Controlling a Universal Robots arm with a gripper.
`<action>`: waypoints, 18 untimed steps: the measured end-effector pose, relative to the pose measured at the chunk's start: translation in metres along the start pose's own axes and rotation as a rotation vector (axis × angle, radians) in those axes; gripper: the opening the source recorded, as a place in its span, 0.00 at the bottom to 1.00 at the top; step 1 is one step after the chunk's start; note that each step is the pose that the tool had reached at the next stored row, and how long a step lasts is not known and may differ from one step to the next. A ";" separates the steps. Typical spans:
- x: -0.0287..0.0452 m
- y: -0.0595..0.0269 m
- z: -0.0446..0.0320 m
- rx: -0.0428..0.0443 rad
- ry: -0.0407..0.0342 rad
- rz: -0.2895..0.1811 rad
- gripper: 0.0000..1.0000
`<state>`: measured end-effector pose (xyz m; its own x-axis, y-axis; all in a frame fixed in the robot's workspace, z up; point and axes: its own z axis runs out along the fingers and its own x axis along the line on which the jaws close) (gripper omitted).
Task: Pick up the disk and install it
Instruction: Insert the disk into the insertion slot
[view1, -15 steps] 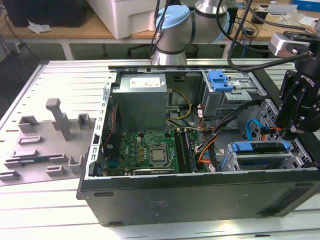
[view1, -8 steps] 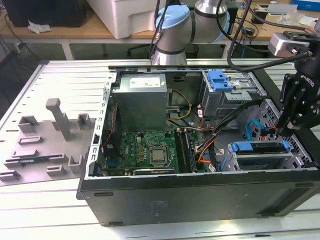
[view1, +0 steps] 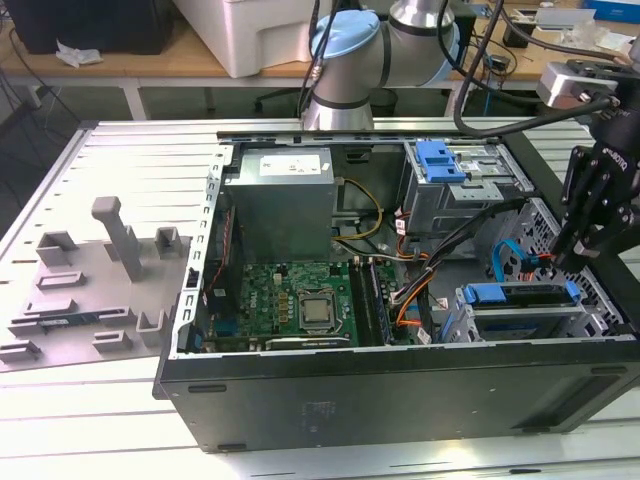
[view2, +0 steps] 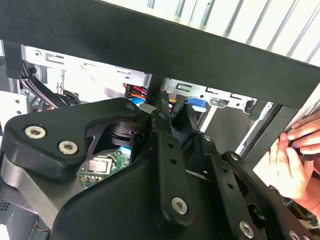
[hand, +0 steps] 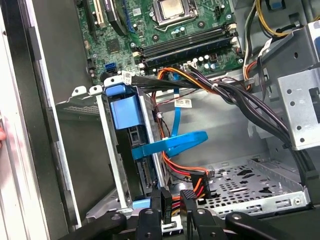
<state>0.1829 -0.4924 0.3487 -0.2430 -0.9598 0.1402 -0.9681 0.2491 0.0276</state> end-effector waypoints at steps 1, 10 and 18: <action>0.0001 0.0000 0.0000 0.0002 0.0013 0.000 0.29; -0.0034 0.0028 -0.0005 0.0010 0.0058 0.003 0.29; -0.0034 0.0028 -0.0004 0.0009 0.0056 0.003 0.29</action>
<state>0.1811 -0.4884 0.3488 -0.2459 -0.9582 0.1459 -0.9673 0.2523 0.0262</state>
